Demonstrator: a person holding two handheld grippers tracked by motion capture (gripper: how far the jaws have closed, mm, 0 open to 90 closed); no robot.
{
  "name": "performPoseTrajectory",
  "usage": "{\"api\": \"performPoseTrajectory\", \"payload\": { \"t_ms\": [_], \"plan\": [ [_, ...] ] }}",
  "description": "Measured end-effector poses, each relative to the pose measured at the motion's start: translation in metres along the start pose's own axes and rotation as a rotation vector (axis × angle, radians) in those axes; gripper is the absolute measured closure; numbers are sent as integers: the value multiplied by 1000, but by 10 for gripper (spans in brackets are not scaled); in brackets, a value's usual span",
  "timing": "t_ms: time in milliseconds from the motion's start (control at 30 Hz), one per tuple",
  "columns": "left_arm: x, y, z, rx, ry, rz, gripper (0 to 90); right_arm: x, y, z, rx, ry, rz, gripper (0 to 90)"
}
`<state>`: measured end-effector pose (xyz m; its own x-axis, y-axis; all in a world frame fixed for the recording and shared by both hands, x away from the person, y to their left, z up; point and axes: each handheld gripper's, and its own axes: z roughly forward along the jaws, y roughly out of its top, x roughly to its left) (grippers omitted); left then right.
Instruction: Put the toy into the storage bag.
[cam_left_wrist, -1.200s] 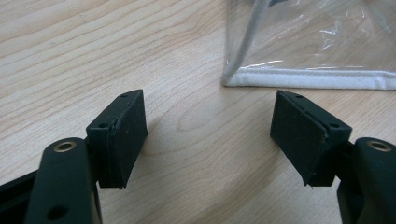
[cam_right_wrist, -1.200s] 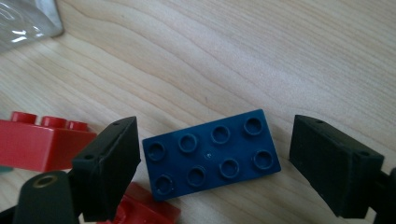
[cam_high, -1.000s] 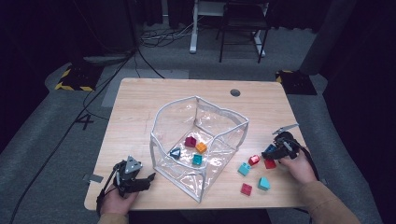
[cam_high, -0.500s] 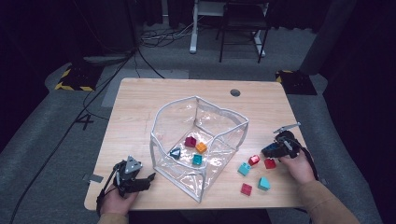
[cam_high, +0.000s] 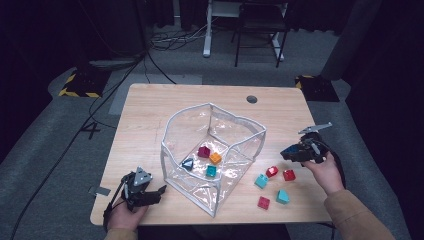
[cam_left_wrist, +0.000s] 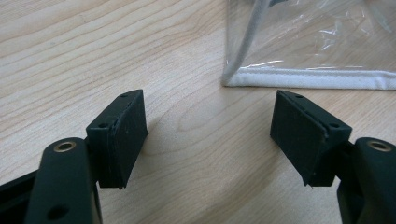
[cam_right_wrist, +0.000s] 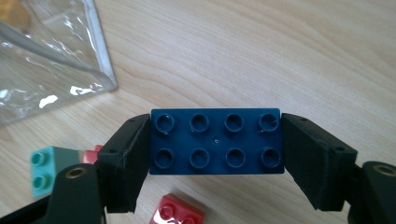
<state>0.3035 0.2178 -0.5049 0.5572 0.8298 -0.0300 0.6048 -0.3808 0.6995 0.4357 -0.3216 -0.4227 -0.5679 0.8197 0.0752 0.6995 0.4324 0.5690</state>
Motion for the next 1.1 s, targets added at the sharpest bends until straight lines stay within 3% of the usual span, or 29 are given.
{"api": "performPoseTrajectory", "payload": {
  "t_ms": [167, 533, 900, 1100],
  "plan": [
    [0, 0, 0, 0, 0, -1, 275, 5, 8, -14, -34, 16, -6, 276],
    [0, 0, 0, 0, 1, -2, 275, 26, 35, -52, -163, 81, -48, 276],
    [0, 0, 0, 0, 1, -2, 275, 46, 57, -79, -247, 140, -86, 276],
    [0, 0, 0, -1, 1, -2, 275, 57, 71, -93, -285, 148, -110, 276]
  ]
}}
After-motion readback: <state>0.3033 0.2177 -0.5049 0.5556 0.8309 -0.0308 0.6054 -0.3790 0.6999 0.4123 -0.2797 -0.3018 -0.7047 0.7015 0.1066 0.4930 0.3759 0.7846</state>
